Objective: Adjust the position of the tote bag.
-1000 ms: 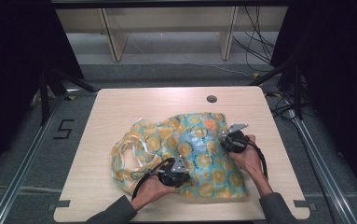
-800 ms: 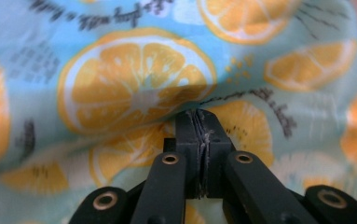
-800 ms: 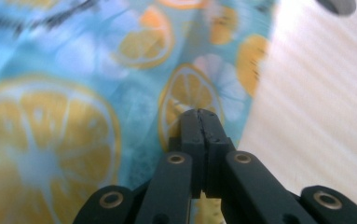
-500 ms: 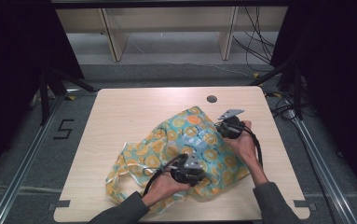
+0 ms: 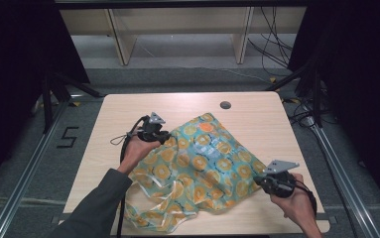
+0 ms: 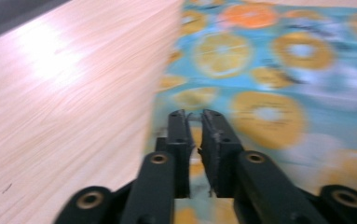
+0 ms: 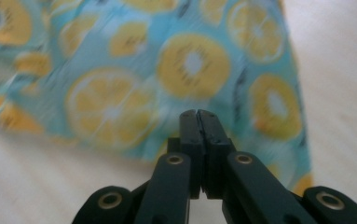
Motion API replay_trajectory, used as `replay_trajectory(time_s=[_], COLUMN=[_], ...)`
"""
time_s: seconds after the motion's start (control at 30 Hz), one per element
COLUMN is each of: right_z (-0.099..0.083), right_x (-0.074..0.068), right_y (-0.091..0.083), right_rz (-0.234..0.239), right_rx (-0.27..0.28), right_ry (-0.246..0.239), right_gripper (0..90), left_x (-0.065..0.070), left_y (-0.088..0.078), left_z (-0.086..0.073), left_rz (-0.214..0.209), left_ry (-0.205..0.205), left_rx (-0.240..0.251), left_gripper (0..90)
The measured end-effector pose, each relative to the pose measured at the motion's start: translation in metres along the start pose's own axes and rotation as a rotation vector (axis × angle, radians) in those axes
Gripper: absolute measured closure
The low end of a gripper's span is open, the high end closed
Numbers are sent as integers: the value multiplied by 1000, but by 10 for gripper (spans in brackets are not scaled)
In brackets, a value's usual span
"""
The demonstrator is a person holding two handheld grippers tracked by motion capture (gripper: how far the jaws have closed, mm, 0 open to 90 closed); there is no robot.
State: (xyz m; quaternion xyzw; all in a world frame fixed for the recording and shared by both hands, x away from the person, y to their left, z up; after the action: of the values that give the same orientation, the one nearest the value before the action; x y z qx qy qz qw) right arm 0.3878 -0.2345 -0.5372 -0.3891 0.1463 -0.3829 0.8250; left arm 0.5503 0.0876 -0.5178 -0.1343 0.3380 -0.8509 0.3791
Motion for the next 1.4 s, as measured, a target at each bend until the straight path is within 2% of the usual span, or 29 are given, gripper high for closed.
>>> replay_trajectory(time_s=[0.1, 0.13, 0.17, 0.23, 0.3, 0.37, 0.43, 0.5, 0.57, 0.6, 0.63, 0.7, 0.73, 0.77, 0.8, 0.83, 0.9, 0.93, 0.97, 1.03, 1.07, 1.1, 1.13, 1.2, 1.23, 1.3, 1.33, 1.37, 1.4], right_z=[-14, -16, -21, -27, -28, -26, -22, -18, -15, -12, -11, -5, -1, 3, 7, 11, 19, 21, 26, 35, 39, 45, 49, 57, 60, 65, 66, 66, 66], right_x=[-14, -17, -22, -24, -23, -21, -19, -16, -9, -7, -1, 6, 11, 16, 22, 27, 42, 47, 56, 72, 79, 87, 93, 108, 111, 117, 119, 116, 111], right_y=[-4, -1, 1, 7, 13, 16, 21, 27, 32, 35, 37, 42, 43, 46, 49, 54, 62, 64, 68, 78, 81, 87, 92, 99, 100, 96, 92, 82, 75], right_rz=[15, 9, 25, 29, 25, 26, 21, 9, 2, -4, -12, -33, -43, -57, -69, -84, -123, -124, -135, -160, -176, -183, -187, -206, -200, -191, -194, -199, -186], right_rx=[-21, -10, -45, -75, -81, -88, -89, -82, -94, -91, -92, -86, -83, -82, -80, -70, -68, -72, -72, -59, -58, -54, -43, -30, -15, 12, 31, 47, 76], right_ry=[-21, -22, -13, -18, -17, -22, -19, -19, -27, 0, -17, -6, -26, -23, -28, -28, -45, -36, -13, -22, -18, 11, -1, 23, 40, 49, 47, 70, 77], right_gripper=[900, 900, 900, 900, 900, 900, 900, 900, 900, 900, 900, 900, 900, 900, 900, 900, 900, 900, 900, 900, 900, 900, 900, 900, 900, 900, 898, 891, 886], left_x=[-11, -11, -11, -12, -10, -6, -1, 4, 12, 15, 18, 24, 29, 33, 38, 41, 48, 52, 55, 61, 67, 71, 79, 87, 90, 96, 99, 98, 94], left_y=[19, 25, 30, 41, 49, 56, 60, 61, 61, 59, 55, 52, 49, 46, 45, 42, 39, 36, 35, 33, 33, 34, 35, 34, 33, 30, 27, 23, 18], left_z=[-6, -9, -11, -14, -15, -19, -21, -22, -28, -29, -32, -34, -37, -39, -40, -43, -45, -47, -49, -50, -50, -49, -48, -48, -49, -49, -45, -44, -43], left_rz=[3, -4, -3, -5, -25, -46, -63, -84, -100, -115, -126, -137, -155, -168, -164, -169, -176, -185, -189, -202, -216, -222, -234, -235, -240, -272, -289, -293, -292], left_ry=[-38, -50, -50, -61, -85, -44, -32, -40, -6, 17, 51, 53, 74, 83, 86, 113, 130, 141, 140, 147, 143, 135, 118, 152, 166, 152, 85, 96, 128], left_rx=[0, -17, -28, -42, -41, -87, -102, -97, -122, -129, -160, -158, -172, -175, -163, -182, -189, -194, -194, -196, -193, -188, -175, -179, -176, -153, -105, -104, -107], left_gripper=[880, 887, 891, 893, 893, 893, 893, 893, 893, 893, 892, 888, 887, 885, 886, 886, 883, 882, 881, 879, 878, 879, 878, 873, 869, 856, 849, 841, 827])
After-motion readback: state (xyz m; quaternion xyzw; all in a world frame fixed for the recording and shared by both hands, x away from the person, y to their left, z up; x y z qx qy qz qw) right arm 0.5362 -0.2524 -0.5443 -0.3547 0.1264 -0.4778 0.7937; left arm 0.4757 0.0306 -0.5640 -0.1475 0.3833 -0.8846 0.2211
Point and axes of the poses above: each handheld gripper's, and its own axes: y roughly forward along the jaws, z roughly out of its top, x roughly to its right, the point moved 10 cm from there along y, roughly forward along the jaws, and after that the axes turned 1 degree about x, right-handed, at the moved point
